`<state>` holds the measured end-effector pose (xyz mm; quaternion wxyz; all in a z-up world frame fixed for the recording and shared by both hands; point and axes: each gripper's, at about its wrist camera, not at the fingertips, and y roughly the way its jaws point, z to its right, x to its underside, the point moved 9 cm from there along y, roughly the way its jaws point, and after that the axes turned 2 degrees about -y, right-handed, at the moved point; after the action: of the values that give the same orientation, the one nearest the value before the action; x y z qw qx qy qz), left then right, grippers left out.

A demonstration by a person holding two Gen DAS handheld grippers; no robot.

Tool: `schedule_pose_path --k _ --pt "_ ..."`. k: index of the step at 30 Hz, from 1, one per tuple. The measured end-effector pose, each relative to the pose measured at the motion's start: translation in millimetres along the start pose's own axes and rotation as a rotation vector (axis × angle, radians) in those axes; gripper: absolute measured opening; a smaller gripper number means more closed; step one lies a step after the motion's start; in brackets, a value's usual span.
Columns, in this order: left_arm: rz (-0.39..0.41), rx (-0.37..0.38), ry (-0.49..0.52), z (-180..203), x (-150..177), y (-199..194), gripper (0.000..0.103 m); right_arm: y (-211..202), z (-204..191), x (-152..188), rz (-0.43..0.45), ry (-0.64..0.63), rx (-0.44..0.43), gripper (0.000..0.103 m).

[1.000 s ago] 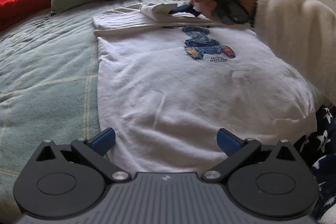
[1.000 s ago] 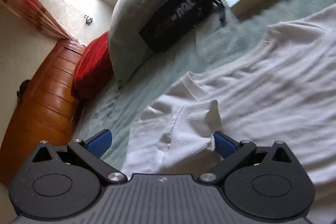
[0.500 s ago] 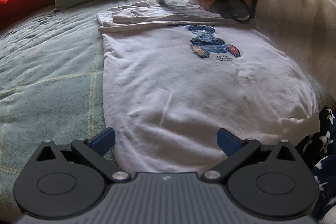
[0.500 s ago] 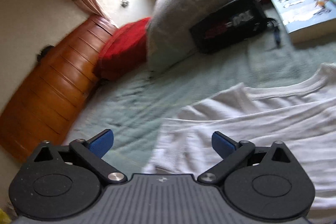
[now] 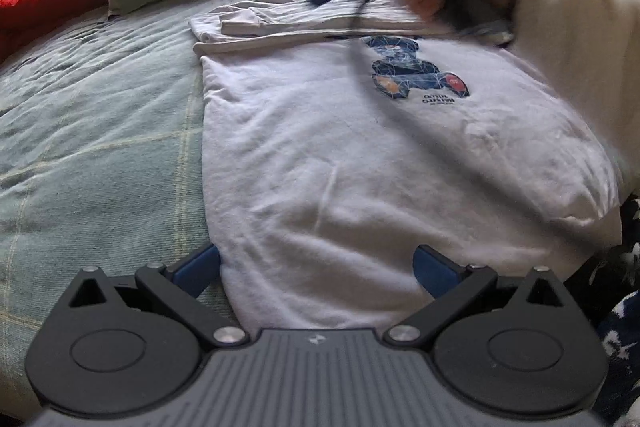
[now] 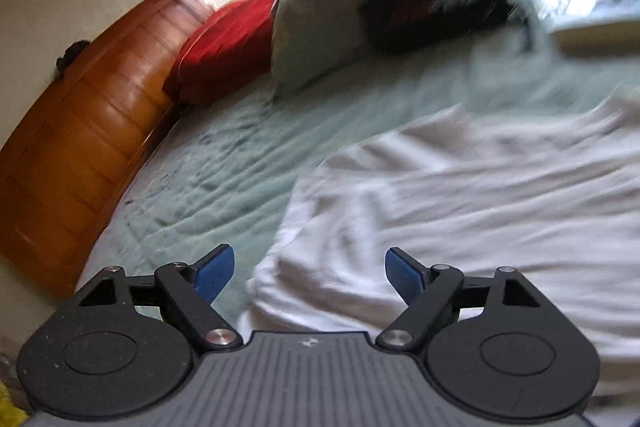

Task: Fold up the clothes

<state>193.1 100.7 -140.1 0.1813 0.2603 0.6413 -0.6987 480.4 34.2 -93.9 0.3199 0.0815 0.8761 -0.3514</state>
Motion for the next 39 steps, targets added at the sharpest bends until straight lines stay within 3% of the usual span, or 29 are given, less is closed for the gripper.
schedule_pose_path --k 7,10,15,18,20,22,26,31,34,39 --pt "-0.007 -0.023 0.019 2 -6 1 0.102 -120 89 5 0.082 -0.086 0.263 0.087" --pt "-0.001 -0.038 0.024 4 -12 0 0.102 -142 138 27 0.077 0.0 0.324 0.087" --pt "0.004 -0.055 0.042 6 -23 -5 0.102 -157 164 54 0.098 0.037 0.268 0.087" --pt "0.017 -0.073 0.069 6 -37 -9 0.102 -172 152 46 0.153 -0.018 0.27 0.087" --pt "0.042 -0.088 0.088 7 -53 -11 0.102 -176 150 39 0.175 -0.077 0.318 0.087" --pt "0.073 -0.082 0.1 9 -72 -12 0.102 -168 157 41 0.141 -0.115 0.353 0.087" --pt "0.138 -0.025 0.088 17 -122 -5 0.102 -158 168 56 0.112 -0.163 0.351 0.087" --pt "0.191 0.054 0.101 34 -196 45 0.102 -163 170 63 0.145 -0.182 0.319 0.09" --pt "0.185 0.048 0.083 33 -230 97 0.102 -168 169 65 0.165 -0.162 0.304 0.09" --pt "0.102 0.004 -0.055 4 -239 173 0.102 -178 167 69 0.21 -0.121 0.27 0.091"
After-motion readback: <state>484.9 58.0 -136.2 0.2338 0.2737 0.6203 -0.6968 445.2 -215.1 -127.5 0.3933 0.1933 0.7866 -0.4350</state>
